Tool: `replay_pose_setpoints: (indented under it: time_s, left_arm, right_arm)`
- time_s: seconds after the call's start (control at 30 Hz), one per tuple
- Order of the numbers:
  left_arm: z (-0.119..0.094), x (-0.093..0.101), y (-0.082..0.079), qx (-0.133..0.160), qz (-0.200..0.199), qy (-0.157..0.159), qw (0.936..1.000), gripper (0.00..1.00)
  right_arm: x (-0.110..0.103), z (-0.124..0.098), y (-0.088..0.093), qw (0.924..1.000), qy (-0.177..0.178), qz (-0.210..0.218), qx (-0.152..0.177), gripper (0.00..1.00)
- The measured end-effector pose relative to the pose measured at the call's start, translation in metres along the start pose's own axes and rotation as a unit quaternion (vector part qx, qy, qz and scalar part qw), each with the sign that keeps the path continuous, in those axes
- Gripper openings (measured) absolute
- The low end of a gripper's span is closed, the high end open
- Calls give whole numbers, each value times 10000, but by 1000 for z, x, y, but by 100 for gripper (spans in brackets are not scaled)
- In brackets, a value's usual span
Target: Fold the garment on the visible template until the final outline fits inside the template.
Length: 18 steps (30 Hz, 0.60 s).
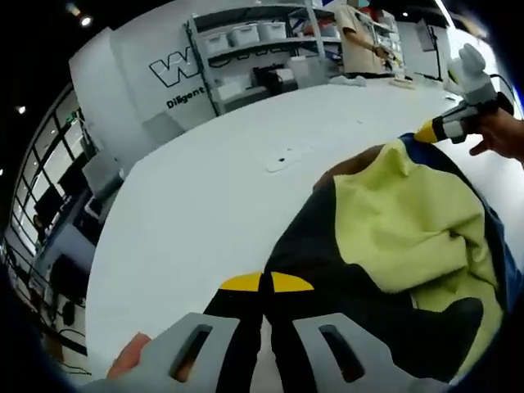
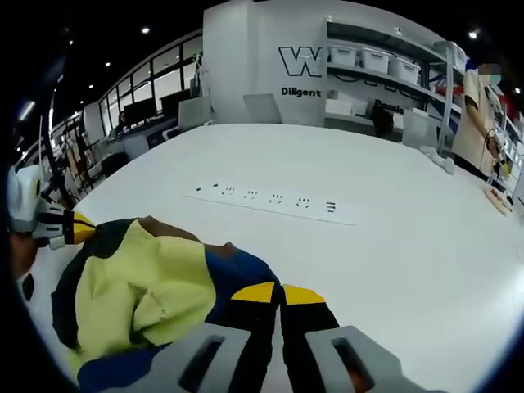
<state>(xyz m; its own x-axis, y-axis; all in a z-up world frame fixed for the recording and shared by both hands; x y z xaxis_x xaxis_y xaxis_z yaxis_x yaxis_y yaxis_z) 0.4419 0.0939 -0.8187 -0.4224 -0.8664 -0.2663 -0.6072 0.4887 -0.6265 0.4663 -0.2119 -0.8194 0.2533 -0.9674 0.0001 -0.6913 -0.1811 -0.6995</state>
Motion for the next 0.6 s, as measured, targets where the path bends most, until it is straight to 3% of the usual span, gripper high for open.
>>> replay_pose_setpoints:
  time_s: [0.27,0.37,0.6]
  left_arm:
    - [4,-1,2,-52,137,-89,9999,0]
    - [8,4,6,-152,287,-81,9994,0]
    - [11,13,23,-400,480,-4,9980,0]
  right_arm:
    - [8,1,3,9996,177,-196,-27,0]
    - [6,6,15,9992,89,-235,-301,0]
    - [5,11,30,9975,109,-382,-577,0]
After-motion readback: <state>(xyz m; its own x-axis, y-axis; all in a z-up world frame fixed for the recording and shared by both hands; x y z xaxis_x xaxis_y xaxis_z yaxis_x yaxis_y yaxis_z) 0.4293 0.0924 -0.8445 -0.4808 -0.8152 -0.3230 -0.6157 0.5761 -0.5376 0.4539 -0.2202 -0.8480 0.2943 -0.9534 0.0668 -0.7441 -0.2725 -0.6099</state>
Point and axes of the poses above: the point that each gripper's makers call its tool centre point, and the gripper's own axes: z roughly forward along the fingers, x roughly to its right, y roughly out of its underside, the point moved 2 cm from there along -z, roughly backward along the fingers, and after that the axes turned 8 degrees about -x, right-handed, at the moved point
